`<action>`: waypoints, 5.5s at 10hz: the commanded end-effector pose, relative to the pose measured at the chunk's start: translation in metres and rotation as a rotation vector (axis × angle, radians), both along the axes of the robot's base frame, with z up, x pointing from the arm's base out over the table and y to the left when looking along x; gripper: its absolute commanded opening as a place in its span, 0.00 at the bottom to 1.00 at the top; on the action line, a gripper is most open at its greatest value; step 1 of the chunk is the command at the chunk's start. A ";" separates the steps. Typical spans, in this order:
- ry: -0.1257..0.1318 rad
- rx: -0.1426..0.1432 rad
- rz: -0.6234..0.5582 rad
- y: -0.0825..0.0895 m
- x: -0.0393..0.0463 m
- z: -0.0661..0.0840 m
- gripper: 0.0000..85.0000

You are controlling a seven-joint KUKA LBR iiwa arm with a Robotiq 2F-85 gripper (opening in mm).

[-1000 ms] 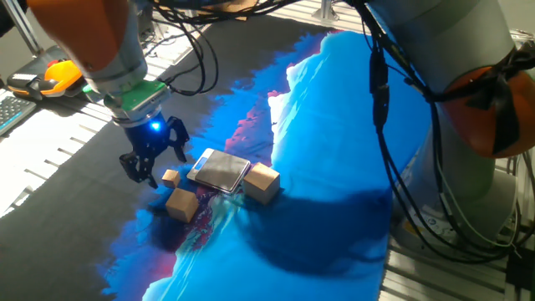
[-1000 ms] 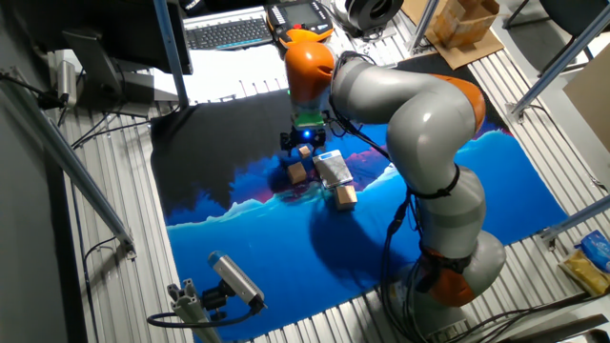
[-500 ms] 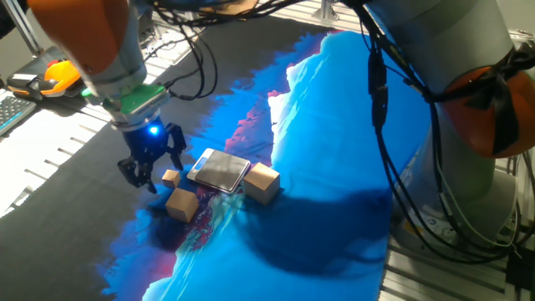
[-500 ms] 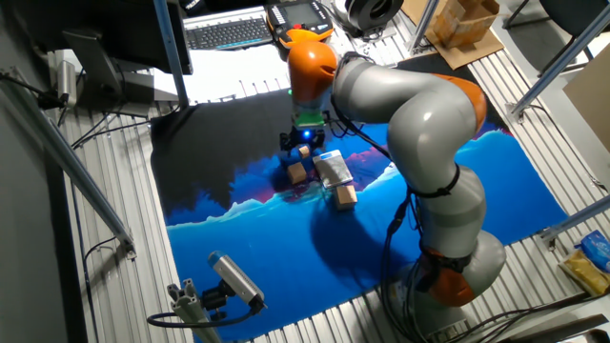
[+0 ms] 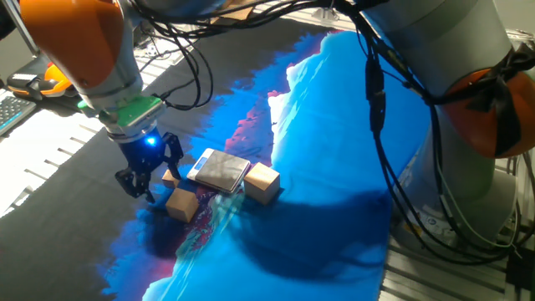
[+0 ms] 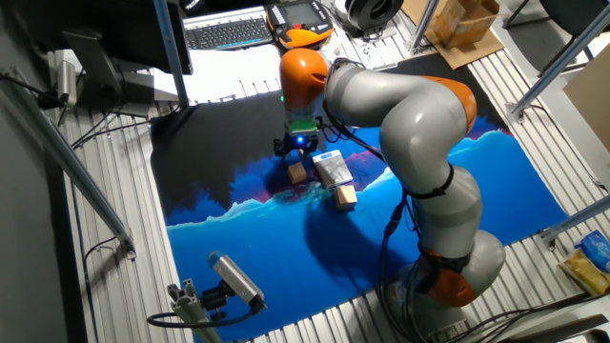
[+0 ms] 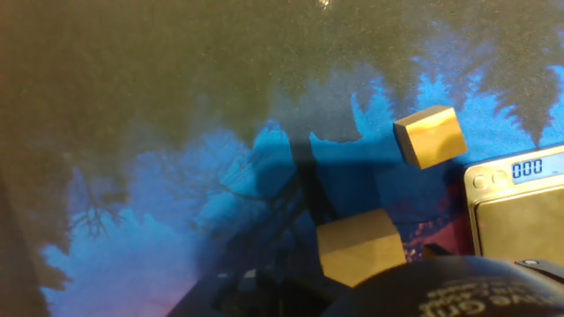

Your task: Place the block on the scale

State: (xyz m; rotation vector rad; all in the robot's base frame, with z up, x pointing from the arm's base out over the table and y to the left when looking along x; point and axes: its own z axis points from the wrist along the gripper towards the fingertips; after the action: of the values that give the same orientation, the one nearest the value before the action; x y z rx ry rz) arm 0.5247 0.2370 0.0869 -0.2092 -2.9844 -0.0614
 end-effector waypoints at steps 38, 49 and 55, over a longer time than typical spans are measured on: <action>0.014 -0.075 0.204 -0.111 -0.0306 -0.007 0.00; -0.043 -0.073 0.105 -0.120 -0.0345 -0.014 0.80; -0.040 -0.071 0.090 -0.099 -0.0236 0.017 0.80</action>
State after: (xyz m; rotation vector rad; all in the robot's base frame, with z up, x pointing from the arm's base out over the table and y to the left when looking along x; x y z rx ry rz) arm 0.5007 0.1378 0.1032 -0.0797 -3.0379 0.0529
